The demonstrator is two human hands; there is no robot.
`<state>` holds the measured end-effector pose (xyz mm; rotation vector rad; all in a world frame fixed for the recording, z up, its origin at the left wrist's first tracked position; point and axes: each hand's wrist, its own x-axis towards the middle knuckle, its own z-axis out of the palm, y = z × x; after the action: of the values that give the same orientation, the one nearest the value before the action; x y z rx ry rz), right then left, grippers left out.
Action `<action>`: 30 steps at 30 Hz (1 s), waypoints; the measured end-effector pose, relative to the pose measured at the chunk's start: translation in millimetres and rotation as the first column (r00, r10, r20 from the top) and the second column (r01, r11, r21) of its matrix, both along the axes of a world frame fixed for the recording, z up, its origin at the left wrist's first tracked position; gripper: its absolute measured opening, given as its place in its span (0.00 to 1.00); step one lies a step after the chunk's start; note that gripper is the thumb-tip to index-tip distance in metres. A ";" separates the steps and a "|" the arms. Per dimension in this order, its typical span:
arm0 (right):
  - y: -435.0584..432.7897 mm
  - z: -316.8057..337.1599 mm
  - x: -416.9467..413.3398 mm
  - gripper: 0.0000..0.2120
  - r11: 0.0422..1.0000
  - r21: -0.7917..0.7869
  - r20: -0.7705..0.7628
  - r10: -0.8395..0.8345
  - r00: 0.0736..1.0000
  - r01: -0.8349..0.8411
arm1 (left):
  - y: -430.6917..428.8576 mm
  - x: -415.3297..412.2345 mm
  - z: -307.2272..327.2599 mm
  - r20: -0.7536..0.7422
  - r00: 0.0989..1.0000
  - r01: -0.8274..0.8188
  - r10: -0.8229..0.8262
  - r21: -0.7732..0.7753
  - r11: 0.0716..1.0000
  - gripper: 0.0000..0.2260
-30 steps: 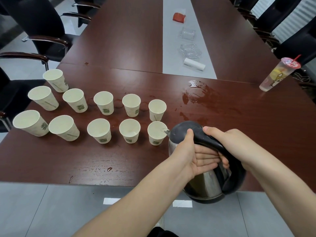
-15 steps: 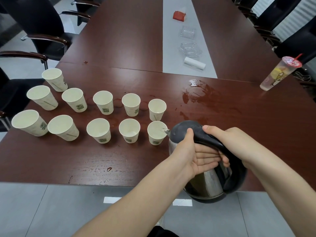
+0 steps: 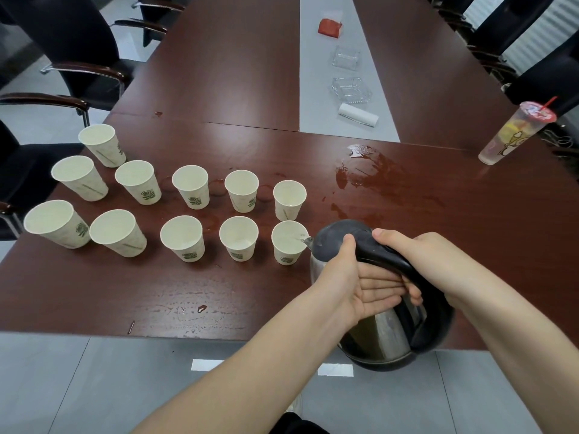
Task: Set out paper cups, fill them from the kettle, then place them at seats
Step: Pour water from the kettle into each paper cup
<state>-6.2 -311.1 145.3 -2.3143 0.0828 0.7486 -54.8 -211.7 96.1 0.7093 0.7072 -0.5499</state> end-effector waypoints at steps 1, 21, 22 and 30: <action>-0.3 -0.1 -0.1 0.30 1.000 0.000 0.001 0.000 1.000 0.000 | 0.1 -0.1 -0.1 0.000 1.000 0.001 -0.001 -0.002 1.000 0.39; -22.3 -13.3 -0.2 0.31 0.990 0.132 0.093 0.031 0.995 -0.043 | -20.5 6.5 -5.4 0.056 0.997 -0.062 0.055 0.127 0.990 0.37; -24.1 -15.3 1.0 0.32 0.988 0.145 0.096 0.035 0.995 -0.048 | -21.9 7.3 -6.1 0.058 0.996 -0.070 0.062 0.136 0.988 0.37; -27.2 -19.6 9.0 0.32 0.976 0.218 0.110 -0.011 0.994 -0.013 | -26.4 17.5 -5.4 0.094 0.992 -0.102 0.083 0.216 0.971 0.35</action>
<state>2.8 -338.3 125.6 -2.1404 -0.0491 0.5964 -37.3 -238.0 90.7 0.8966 0.7255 -0.3565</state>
